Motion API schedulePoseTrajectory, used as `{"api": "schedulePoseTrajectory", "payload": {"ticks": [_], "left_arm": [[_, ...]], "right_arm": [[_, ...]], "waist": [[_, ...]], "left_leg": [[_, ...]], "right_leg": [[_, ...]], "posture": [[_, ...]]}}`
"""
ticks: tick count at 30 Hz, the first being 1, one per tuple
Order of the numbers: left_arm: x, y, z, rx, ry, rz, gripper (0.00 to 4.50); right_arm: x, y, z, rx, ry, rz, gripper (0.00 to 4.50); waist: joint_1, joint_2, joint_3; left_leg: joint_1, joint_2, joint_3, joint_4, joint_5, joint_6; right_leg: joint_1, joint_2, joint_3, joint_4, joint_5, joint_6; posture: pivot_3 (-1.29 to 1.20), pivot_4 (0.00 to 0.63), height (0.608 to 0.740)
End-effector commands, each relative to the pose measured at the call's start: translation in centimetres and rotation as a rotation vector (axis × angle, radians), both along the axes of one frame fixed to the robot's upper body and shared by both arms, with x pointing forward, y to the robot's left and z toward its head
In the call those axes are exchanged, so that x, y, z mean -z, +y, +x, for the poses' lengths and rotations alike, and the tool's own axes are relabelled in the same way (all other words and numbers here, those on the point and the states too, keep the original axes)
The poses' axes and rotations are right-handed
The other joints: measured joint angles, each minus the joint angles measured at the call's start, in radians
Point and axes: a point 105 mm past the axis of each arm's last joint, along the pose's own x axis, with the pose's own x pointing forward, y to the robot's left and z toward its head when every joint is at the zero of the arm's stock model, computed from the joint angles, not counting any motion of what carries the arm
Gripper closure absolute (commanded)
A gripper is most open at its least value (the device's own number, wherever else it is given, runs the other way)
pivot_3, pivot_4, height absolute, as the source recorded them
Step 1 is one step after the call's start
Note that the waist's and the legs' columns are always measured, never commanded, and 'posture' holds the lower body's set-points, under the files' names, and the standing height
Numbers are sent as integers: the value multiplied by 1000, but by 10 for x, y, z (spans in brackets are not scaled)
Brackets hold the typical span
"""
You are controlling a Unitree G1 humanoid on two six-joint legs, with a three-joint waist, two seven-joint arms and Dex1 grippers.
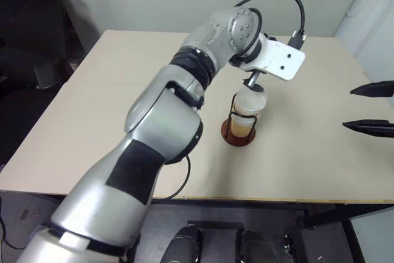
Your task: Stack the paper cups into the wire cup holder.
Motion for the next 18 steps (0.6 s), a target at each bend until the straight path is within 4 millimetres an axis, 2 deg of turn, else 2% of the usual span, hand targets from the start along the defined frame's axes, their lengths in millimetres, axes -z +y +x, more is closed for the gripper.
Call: {"api": "schedulePoseTrajectory", "payload": {"ticks": [1, 6, 9, 13, 18], "left_arm": [[-19, -8, -5, 25, -62, -11, 57], [-31, 4, -1, -3, -53, -62, 57], [-30, 23, 1, -16, 46, -102, 57], [-25, 81, 3, -58, 331, -198, 57], [-42, 136, 1, -93, 609, -534, 57]], "right_arm": [[-13, 0, -5, 4, -64, -7, 907], [-13, 1, -4, -1, -60, -7, 907], [-10, 5, -3, -5, -57, -6, 907], [-5, 11, -1, -14, -42, 6, 907], [0, 12, 7, -10, -60, 6, 907]], "waist": [[0, 0, 0], [-1, 0, 0], [-3, 0, 0], [-14, 2, -1], [-21, 2, -1]], "left_leg": [[0, 0, 1, 0, 0, 0], [2, 0, 5, 1, -1, 0], [3, 0, 5, 0, -1, 0], [4, 0, 5, 0, -3, -1], [4, 1, 5, 0, -3, -1]], "right_leg": [[0, 0, 0, 0, 0, 0], [1, 0, 3, 0, 1, -2], [1, 0, 4, 0, 2, -2], [0, 1, 4, 1, 4, -3], [-1, 2, 4, 2, 4, -5]], "posture": [[0, 150, 740], [0, 150, 740], [0, 150, 740], [0, 150, 740], [0, 150, 740]]}}
